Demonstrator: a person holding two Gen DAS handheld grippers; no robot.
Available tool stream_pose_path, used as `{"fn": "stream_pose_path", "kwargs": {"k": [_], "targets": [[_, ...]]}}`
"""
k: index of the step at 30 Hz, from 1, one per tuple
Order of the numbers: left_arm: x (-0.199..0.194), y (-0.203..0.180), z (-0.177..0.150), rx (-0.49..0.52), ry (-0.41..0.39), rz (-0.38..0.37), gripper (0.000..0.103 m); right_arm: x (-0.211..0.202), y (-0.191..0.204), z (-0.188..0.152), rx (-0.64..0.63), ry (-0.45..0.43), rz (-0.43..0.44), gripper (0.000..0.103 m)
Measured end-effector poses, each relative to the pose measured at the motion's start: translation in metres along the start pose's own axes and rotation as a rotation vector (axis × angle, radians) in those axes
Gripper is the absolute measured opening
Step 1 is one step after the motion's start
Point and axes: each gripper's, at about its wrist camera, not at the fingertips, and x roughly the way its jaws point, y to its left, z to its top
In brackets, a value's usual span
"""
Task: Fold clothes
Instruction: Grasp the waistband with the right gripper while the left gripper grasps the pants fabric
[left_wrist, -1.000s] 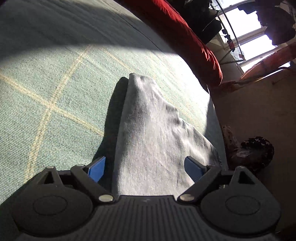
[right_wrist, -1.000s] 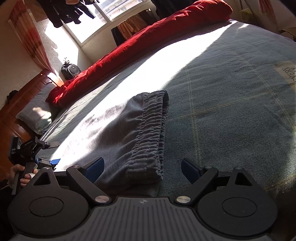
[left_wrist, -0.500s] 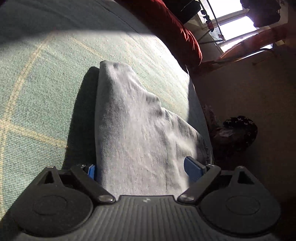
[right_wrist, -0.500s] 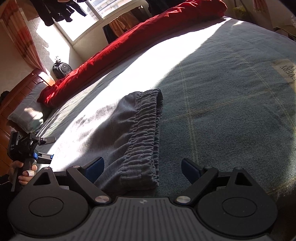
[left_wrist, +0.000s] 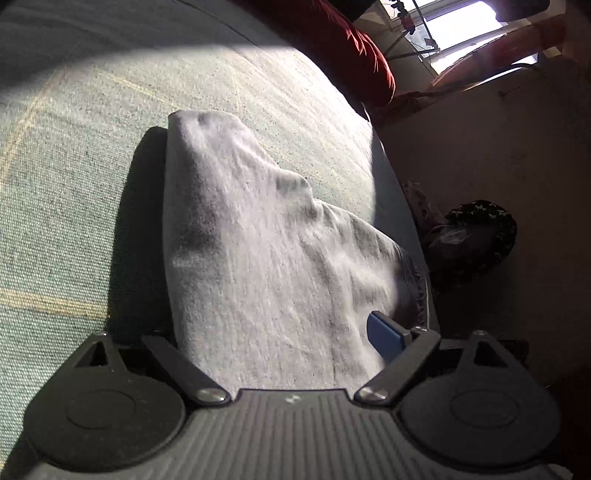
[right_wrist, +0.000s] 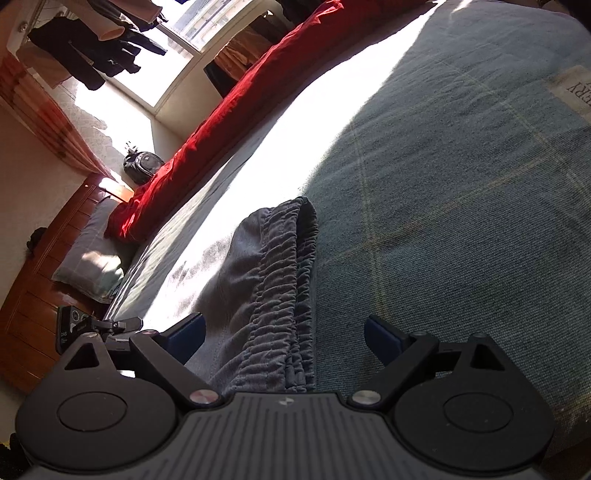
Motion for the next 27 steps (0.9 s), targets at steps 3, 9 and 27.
{"fn": "stream_pose_path", "kwargs": {"k": [3, 9, 27], "targets": [[-0.011, -0.001, -0.014, 0.051, -0.015, 0.097, 0.055, 0.011, -0.009, 0.01, 0.062, 0.044, 0.055, 0.095], [-0.013, 0.009, -0.012, 0.007, -0.018, 0.11, 0.04, 0.039, -0.021, 0.022, 0.175, 0.173, 0.17, 0.096], [-0.02, 0.014, -0.019, 0.011, -0.029, 0.101, 0.041, 0.064, 0.001, 0.019, 0.137, 0.333, 0.219, 0.101]]}}
